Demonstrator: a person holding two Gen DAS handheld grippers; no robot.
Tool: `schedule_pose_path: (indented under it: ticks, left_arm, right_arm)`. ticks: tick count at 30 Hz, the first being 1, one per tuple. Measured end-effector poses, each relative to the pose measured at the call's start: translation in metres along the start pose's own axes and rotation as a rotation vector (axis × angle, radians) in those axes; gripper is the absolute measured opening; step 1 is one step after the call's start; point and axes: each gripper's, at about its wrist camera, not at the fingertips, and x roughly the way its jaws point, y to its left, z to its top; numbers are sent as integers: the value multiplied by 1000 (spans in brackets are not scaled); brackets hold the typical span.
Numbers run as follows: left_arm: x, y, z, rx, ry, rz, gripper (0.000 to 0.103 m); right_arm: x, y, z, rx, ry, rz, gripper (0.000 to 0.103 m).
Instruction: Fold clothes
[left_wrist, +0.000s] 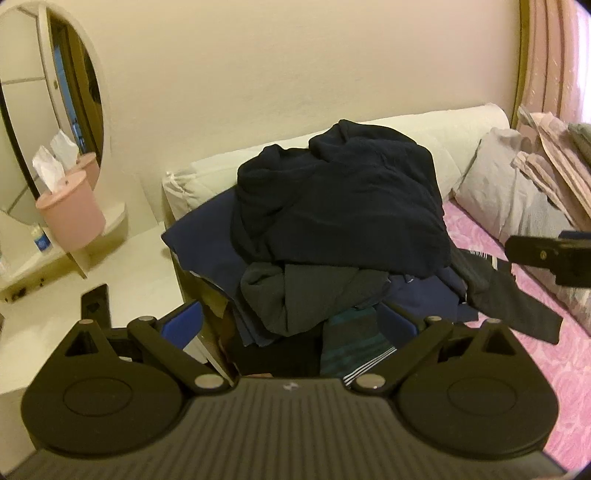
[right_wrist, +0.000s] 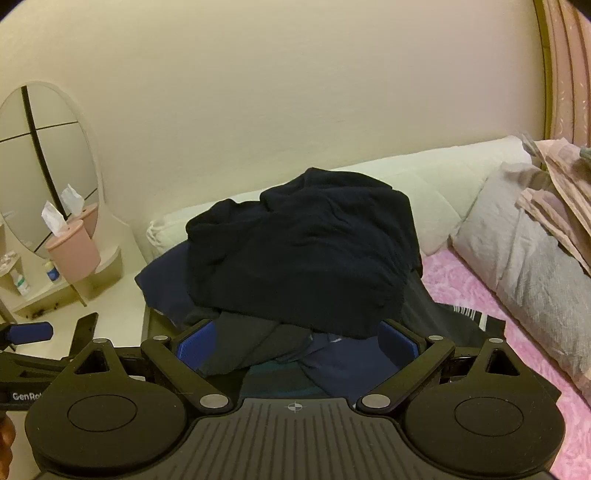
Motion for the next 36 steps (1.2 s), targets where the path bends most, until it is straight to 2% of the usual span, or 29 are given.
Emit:
schedule_pose_path:
  ticks: [5, 8, 14, 36]
  left_arm:
    - [8, 6, -1, -1, -12, -27, 98]
    - [13, 9, -1, -1, -20, -44, 98]
    - [23, 16, -2, -2, -33, -76, 98]
    - [53, 27, 10, -11, 14, -93, 98]
  right_arm:
    - [10, 2, 2, 20, 26, -11, 97]
    - [14, 9, -3, -1, 4, -26, 97]
    - [26, 11, 1, 39, -11, -48, 97]
    - [61, 17, 8, 5, 64, -51, 97]
